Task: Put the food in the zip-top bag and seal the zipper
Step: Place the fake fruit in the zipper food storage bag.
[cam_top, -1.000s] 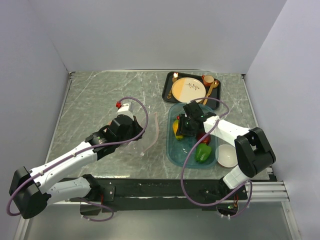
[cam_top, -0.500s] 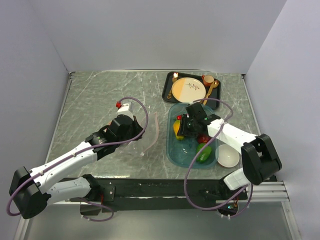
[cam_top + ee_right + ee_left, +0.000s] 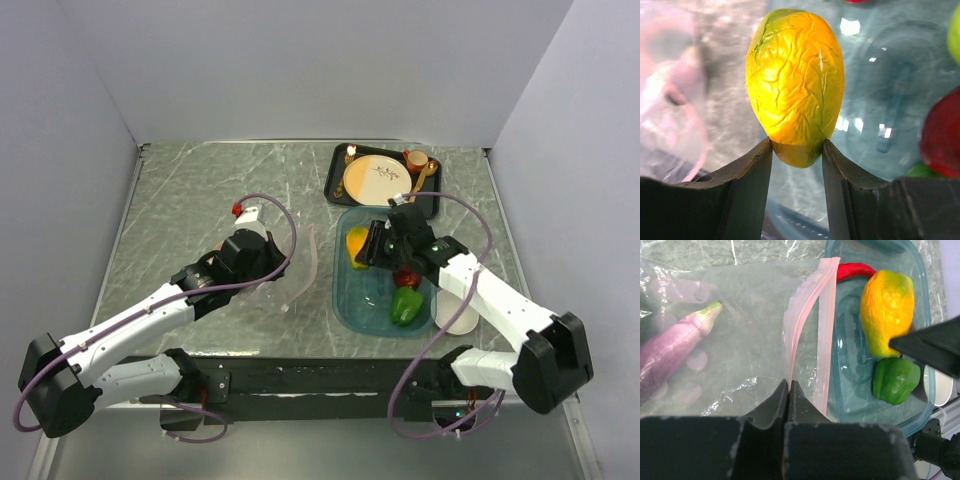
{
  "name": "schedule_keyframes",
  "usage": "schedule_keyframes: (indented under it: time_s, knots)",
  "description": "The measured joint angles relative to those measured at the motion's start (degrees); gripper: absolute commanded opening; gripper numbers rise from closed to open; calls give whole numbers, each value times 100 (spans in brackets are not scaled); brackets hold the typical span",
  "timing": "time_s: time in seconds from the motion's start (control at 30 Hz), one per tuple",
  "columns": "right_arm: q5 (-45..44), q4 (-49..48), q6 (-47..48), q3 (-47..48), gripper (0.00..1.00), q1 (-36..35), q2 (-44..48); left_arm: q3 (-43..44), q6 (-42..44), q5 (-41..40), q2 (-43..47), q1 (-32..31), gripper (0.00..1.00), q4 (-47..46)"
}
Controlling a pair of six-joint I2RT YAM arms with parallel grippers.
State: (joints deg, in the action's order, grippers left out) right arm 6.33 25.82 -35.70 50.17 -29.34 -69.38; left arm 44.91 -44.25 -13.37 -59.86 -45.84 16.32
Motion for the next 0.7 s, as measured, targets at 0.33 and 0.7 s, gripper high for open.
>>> schedule_keyframes:
  time_s: [0.33, 0.7]
  knots:
    - [393, -4, -256, 2, 28, -535, 516, 0, -2, 2, -173, 0, 1, -186]
    - [669, -31, -299, 227, 29, -997, 490, 0, -48, 4, -227, 0, 1, -195]
